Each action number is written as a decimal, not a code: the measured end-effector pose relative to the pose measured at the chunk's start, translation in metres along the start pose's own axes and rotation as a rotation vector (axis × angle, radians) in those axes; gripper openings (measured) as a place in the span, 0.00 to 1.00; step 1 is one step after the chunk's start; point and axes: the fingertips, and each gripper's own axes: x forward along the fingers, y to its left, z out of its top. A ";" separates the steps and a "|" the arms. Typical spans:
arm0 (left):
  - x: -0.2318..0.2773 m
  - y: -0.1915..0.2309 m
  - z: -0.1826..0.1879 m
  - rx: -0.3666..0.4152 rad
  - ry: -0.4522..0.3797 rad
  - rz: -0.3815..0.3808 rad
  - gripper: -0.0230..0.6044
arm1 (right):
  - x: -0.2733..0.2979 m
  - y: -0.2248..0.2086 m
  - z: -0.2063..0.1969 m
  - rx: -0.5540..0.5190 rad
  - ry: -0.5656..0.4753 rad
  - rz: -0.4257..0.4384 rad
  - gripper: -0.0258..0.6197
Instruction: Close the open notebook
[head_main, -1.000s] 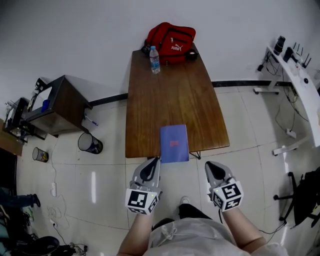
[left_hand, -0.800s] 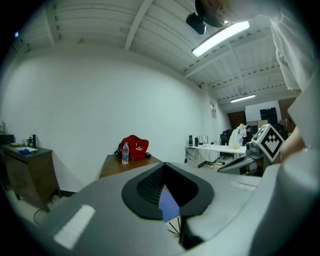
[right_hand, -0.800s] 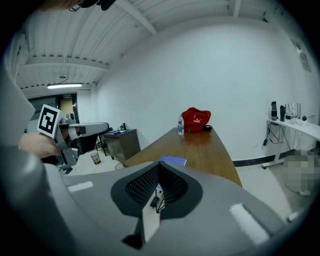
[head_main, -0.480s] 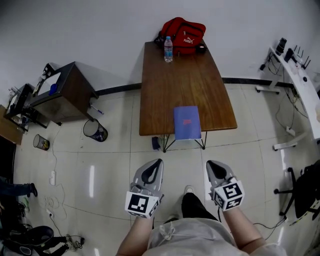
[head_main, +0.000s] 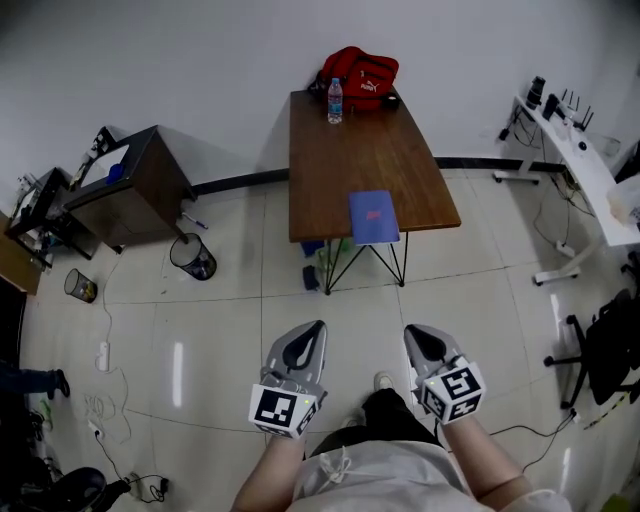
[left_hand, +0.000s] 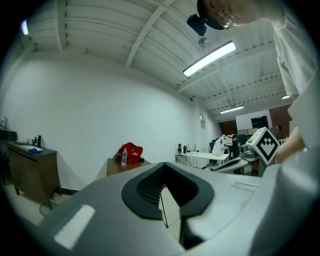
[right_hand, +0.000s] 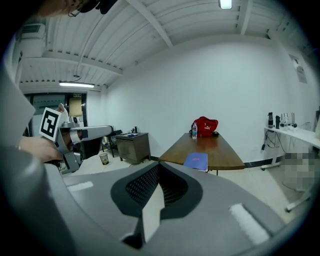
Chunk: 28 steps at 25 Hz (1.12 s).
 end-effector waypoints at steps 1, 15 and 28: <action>-0.008 -0.004 0.000 -0.001 0.001 -0.002 0.05 | -0.006 0.008 -0.001 0.000 0.000 0.004 0.05; -0.011 -0.081 0.006 -0.028 -0.004 -0.022 0.05 | -0.077 -0.004 -0.012 0.022 -0.007 0.039 0.05; 0.012 -0.130 0.004 -0.036 -0.009 -0.060 0.05 | -0.109 -0.048 -0.006 -0.012 -0.034 0.035 0.05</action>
